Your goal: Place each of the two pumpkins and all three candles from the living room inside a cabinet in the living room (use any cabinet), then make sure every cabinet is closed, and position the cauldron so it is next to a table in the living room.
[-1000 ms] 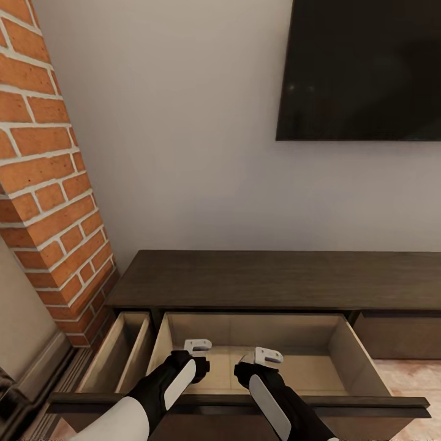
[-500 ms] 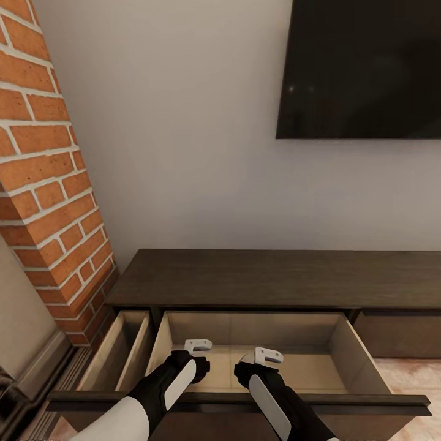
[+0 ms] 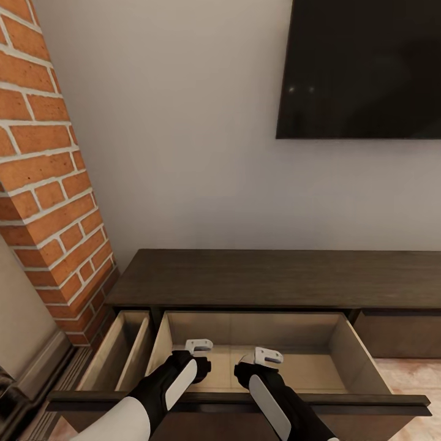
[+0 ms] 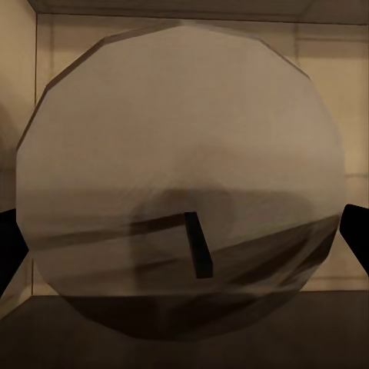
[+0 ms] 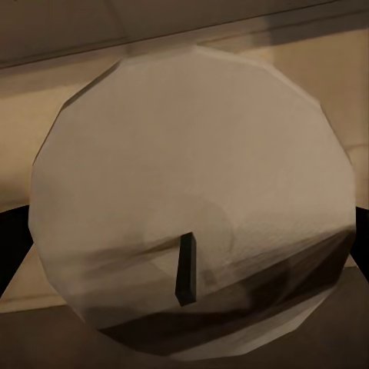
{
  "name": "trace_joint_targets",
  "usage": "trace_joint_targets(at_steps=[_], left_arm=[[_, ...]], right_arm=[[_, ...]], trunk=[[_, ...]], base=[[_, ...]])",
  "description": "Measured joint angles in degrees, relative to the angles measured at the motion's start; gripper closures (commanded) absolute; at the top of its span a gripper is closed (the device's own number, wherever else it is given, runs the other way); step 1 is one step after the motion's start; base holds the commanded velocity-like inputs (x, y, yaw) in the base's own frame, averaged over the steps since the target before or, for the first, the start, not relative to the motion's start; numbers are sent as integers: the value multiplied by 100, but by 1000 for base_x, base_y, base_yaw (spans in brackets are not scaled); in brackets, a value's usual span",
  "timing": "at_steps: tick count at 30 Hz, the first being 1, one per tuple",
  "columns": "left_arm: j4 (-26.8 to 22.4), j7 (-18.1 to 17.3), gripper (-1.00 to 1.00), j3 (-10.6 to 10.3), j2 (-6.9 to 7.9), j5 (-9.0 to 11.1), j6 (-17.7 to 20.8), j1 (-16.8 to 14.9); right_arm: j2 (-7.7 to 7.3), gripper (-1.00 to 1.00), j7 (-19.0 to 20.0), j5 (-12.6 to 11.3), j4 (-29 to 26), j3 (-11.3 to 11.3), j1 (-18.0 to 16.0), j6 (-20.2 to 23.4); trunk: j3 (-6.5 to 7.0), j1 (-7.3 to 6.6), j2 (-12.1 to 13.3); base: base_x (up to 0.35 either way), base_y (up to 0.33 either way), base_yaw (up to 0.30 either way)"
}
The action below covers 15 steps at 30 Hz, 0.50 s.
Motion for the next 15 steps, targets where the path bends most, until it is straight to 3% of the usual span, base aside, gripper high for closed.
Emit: trace_joint_targets(at_steps=[15], left_arm=[[0, 0, 100, 0, 0, 0, 1, 0]], right_arm=[[0, 100, 0, 1, 1, 2, 0, 19]], trunk=[[-66, 8, -4]], base=[[0, 0, 0]])
